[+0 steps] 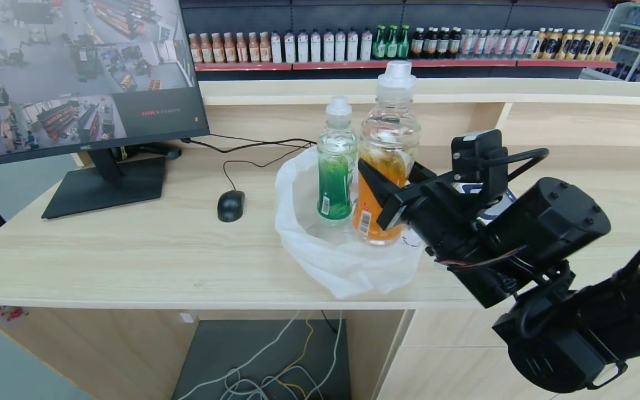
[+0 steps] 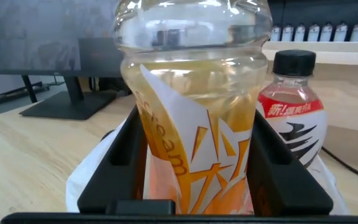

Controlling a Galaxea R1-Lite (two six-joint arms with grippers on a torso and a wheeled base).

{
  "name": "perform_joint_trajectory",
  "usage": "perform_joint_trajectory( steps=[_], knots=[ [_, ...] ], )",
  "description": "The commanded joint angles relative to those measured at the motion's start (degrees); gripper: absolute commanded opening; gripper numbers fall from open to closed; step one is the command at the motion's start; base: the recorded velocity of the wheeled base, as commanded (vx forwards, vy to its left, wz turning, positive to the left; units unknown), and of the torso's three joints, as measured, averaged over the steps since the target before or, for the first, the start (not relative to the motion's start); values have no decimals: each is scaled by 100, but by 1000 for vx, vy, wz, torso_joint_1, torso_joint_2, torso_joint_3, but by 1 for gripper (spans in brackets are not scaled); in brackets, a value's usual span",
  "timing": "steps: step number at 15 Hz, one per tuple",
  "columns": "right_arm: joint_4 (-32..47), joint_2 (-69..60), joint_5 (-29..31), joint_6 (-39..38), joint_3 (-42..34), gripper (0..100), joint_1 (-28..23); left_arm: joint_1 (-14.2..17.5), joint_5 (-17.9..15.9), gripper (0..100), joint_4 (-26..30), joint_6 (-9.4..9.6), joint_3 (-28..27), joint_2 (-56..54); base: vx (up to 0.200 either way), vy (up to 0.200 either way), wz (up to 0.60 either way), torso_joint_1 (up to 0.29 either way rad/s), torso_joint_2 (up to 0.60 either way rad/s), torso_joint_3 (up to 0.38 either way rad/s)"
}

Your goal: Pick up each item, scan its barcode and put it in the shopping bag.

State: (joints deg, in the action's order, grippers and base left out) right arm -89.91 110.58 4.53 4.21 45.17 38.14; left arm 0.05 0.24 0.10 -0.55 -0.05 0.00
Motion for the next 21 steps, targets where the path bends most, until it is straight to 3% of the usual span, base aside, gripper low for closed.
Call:
perform_joint_trajectory(
  steps=[1,8,21],
  knots=[
    [-9,324,4,-7,133,0,35,4,-7,100,-1,-7,5,0,0,0,0,0,0,0],
    [-9,737,4,-122,695,0,-18,4,2,100,-1,-7,5,0,0,0,0,0,0,0],
    [-9,1282,-5,-113,933,0,-202,4,2,100,-1,-7,5,0,0,0,0,0,0,0]
  ],
)
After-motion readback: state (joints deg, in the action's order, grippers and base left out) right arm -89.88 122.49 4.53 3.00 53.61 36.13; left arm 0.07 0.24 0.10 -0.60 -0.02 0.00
